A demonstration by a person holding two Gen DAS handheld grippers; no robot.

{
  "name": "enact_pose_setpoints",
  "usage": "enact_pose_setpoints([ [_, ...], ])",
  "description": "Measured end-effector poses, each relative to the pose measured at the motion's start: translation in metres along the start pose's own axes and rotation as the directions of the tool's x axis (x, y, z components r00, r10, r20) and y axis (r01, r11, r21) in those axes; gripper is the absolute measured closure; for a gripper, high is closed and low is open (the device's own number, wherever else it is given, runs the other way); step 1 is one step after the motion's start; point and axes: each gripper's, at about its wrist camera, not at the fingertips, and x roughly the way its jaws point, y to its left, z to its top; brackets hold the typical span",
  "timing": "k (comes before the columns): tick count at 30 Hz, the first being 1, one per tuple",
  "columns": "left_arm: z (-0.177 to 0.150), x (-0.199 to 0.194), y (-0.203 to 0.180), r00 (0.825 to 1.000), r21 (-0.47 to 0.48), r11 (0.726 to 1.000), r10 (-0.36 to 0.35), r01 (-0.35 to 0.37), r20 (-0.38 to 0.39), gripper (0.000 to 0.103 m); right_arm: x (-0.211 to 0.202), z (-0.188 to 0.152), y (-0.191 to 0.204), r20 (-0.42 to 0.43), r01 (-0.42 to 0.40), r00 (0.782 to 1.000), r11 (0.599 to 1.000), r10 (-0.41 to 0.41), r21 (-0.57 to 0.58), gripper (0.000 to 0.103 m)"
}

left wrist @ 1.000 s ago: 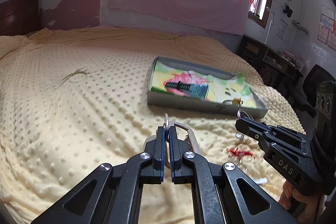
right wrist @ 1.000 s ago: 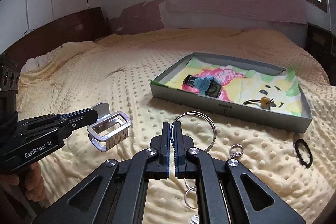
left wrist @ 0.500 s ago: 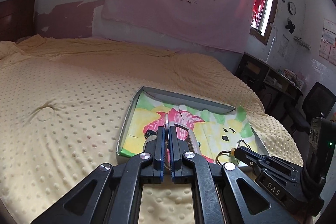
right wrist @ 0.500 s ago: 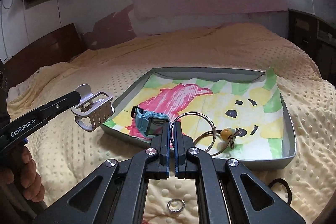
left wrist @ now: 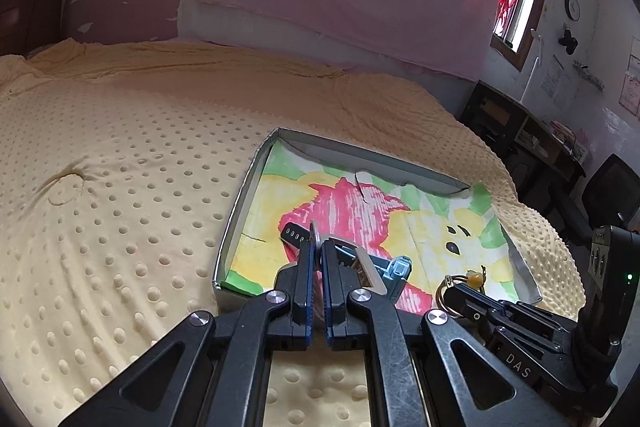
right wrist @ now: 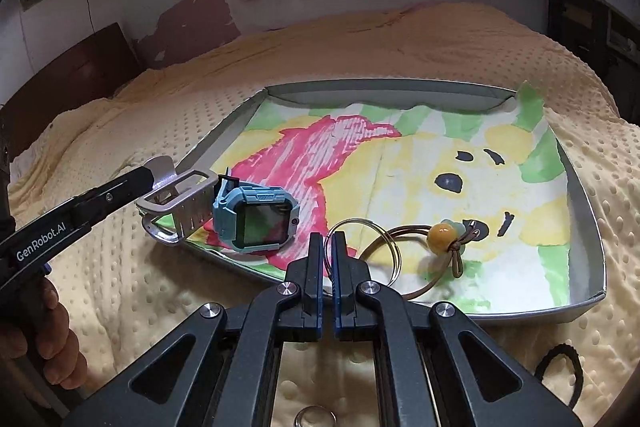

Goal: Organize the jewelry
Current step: 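Lower the buckle and ring into the tray and open both tools, then withdraw both tools from the tray back over the remaining jewelry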

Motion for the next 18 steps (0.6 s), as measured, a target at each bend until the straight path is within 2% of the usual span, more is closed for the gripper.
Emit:
enact_pose_setpoints([
  [8,-0.001,-0.01,0.0,1.0,0.0,1.0,0.003,-0.003,0.005,0.099,-0.023,-0.007,-0.005,0.051,0.025,0.998,0.999,-0.026,0.02,0.095],
  [11,-0.002,-0.015,-0.002,1.0,0.003,1.0,0.01,-0.01,-0.002,0.099,-0.034,-0.008,-0.006,0.072,0.034,0.997,0.999,-0.035,0.018,0.082],
  [12,-0.003,-0.017,-0.002,1.0,0.002,1.0,0.007,-0.007,-0.004,0.099,-0.037,-0.008,-0.007,0.08,0.033,0.996,0.999,-0.034,0.022,0.073],
  [13,-0.003,-0.02,-0.002,1.0,0.003,1.0,0.007,-0.007,-0.002,0.099,-0.043,-0.008,-0.006,0.096,0.034,0.995,0.999,-0.036,0.025,0.07],
  [15,-0.006,-0.029,-0.005,1.0,0.012,1.0,0.006,-0.006,0.007,0.098,-0.055,-0.009,-0.005,0.125,0.044,0.991,0.999,-0.046,0.021,0.07],
  [17,-0.009,-0.041,-0.008,1.0,0.024,1.0,0.005,-0.006,0.025,0.091,-0.072,-0.012,-0.003,0.165,0.05,0.985,0.999,-0.053,0.02,0.068],
  [18,-0.01,-0.048,-0.009,0.999,0.028,1.0,0.007,-0.008,0.035,0.08,-0.082,-0.014,-0.002,0.191,0.055,0.98,0.998,-0.058,0.021,0.061],
])
